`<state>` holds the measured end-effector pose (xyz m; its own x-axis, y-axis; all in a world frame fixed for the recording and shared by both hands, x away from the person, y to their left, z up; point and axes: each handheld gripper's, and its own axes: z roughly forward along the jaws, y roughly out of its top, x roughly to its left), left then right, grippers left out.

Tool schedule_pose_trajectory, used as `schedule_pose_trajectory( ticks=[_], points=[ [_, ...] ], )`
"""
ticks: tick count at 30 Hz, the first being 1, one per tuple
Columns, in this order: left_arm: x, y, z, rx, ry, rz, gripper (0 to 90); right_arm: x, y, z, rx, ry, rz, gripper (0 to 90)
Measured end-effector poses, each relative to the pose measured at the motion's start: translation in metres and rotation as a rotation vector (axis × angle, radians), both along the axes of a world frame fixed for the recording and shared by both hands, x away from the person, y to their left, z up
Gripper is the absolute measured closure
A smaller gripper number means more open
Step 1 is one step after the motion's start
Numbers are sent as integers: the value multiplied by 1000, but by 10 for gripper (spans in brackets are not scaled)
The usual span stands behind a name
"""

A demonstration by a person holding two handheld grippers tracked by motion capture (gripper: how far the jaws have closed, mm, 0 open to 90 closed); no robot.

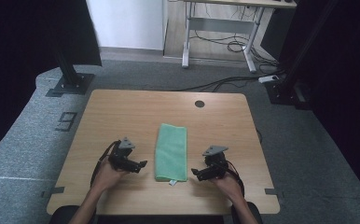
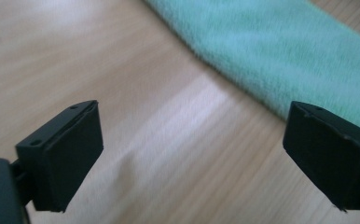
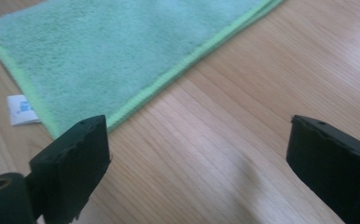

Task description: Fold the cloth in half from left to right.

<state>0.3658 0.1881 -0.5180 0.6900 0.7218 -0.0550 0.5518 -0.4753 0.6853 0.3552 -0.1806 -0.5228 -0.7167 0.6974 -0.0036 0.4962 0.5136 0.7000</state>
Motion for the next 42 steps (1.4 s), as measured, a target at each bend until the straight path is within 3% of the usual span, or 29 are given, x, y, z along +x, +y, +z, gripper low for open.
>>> schedule_pose_trajectory(
  ticks=[3,6,10,19,21,25,28,29,33,36,38,42],
  points=[
    [-6,6,-12,28,25,9,19,1,-6,-1,-7,0,-19,24],
    [-7,12,-16,75,21,16,0,1,-11,-2,-16,-8,-29,20],
    [-8,19,-18,46,25,32,0,1,-17,-5,-14,-11,-46,18],
    [-6,21,-28,57,21,32,0,3,-26,-16,-45,-4,-72,14],
    [-6,22,-31,53,-5,33,0,4,-28,-20,-49,2,-82,10],
    [-6,22,-31,59,-8,35,0,6,-31,-25,-48,5,-89,3],
    [-7,22,-31,54,-13,18,11,6,-32,-29,-31,11,-97,0],
    [-8,22,-31,49,-17,11,38,6,-33,-31,-2,15,-101,0],
    [-9,22,-30,48,-19,16,54,6,-34,-34,22,-9,-103,0],
    [-9,21,-30,50,-18,27,52,6,-34,-34,23,-8,-102,0],
    [-8,20,-31,62,-5,60,5,6,-34,-34,23,-8,-102,0],
    [-8,20,-31,63,-5,62,0,6,-34,-34,23,-8,-102,0]
  ],
)
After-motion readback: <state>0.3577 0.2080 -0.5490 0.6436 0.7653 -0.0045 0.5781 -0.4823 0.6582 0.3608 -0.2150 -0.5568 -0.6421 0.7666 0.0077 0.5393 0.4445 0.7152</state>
